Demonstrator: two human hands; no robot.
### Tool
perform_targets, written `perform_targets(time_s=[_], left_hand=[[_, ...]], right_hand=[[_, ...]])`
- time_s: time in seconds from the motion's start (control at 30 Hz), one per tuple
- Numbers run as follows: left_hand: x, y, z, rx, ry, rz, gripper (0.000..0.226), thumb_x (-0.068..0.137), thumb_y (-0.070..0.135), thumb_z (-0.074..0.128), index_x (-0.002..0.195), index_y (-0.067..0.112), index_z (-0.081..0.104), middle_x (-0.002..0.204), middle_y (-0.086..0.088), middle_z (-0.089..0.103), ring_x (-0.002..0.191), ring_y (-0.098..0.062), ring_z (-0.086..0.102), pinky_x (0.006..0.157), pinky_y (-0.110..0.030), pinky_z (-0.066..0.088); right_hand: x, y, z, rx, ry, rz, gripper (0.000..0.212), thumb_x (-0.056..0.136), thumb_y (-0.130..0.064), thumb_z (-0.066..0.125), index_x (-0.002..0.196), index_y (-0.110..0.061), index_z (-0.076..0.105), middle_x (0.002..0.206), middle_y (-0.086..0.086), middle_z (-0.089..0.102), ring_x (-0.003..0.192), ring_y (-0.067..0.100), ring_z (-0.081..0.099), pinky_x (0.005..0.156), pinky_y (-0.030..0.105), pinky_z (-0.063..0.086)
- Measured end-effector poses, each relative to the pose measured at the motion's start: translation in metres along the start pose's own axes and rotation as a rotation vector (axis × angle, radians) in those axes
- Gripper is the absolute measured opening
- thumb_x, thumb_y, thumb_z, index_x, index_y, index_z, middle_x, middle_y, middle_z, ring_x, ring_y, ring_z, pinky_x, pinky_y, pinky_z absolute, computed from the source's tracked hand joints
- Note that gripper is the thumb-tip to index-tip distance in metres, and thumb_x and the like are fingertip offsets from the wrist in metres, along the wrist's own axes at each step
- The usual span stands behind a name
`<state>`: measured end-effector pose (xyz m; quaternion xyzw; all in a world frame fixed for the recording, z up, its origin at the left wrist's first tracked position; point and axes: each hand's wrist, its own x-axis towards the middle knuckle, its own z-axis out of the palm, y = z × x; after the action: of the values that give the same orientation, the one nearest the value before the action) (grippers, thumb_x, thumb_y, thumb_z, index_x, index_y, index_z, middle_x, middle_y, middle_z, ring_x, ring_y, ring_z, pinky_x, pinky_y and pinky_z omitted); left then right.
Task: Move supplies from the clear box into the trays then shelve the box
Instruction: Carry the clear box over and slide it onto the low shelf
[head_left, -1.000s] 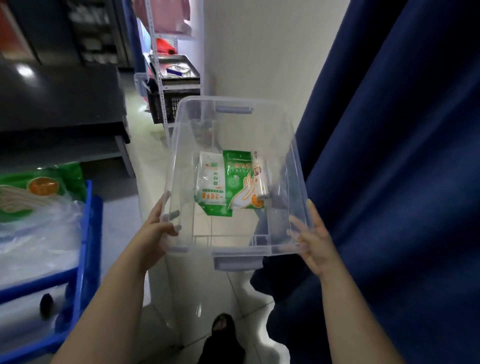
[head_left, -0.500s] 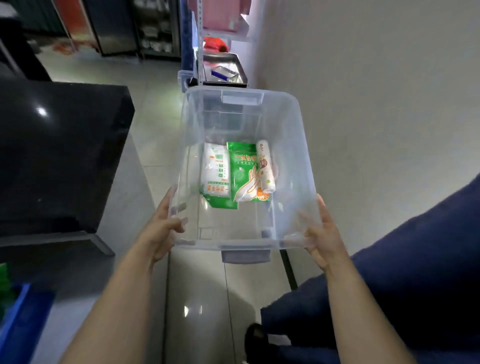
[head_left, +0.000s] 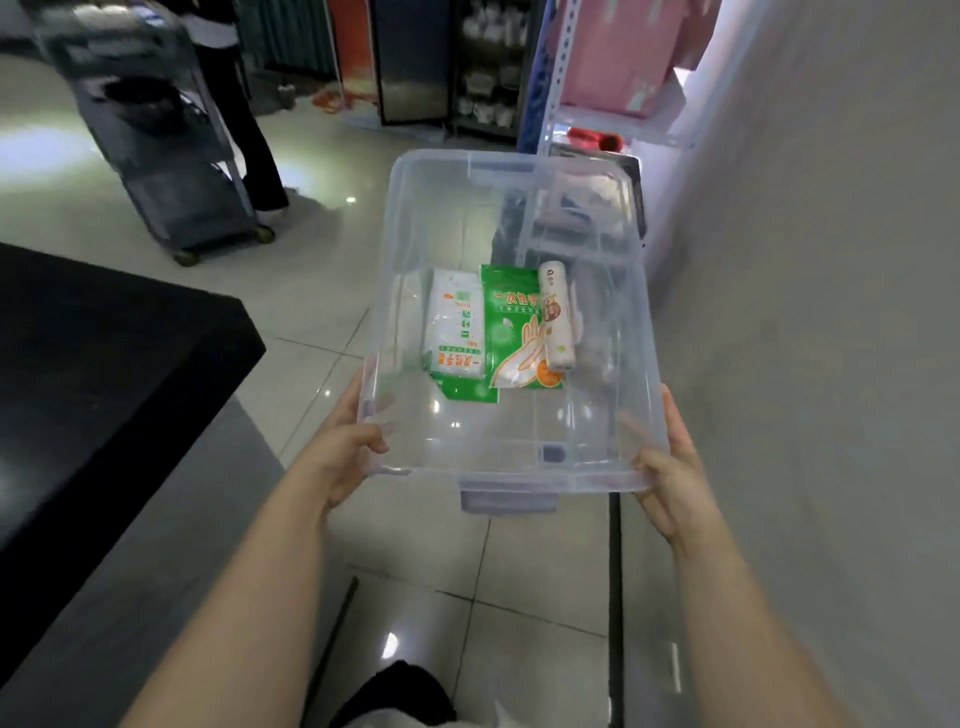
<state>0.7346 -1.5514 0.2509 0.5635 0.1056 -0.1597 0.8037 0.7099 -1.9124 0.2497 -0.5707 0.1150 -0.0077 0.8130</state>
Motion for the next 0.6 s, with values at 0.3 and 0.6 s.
perform_targets(time_s=[0.3,0.6], left_hand=[[0.236,0.071,-0.028,-0.01,0.155,-0.013,0.095,0.07,-0.021,0.031,0.11,0.061,0.058,0.125,0.001,0.054,0.092,-0.024,0.055,0.08,-0.04,0.045],[0.432,0.161,-0.055,0.064,0.195,-0.01,0.098,0.069,-0.02,0.033,0.123,0.06,0.05,0.131,-0.001,0.049,0.113,-0.029,0.054,0.096,-0.038,0.041]], right_hand=[[0.262,-0.005,0.062,-0.013,-0.056,0.07,0.092,0.074,0.028,0.03,0.141,-0.033,0.04,0.141,0.008,0.052,0.123,0.029,0.054,0.096,0.059,0.041],[0.472,-0.031,0.13,-0.159,-0.211,0.048,0.072,0.086,0.009,0.05,0.137,-0.04,0.043,0.137,0.011,0.054,0.109,0.031,0.063,0.071,0.05,0.058]])
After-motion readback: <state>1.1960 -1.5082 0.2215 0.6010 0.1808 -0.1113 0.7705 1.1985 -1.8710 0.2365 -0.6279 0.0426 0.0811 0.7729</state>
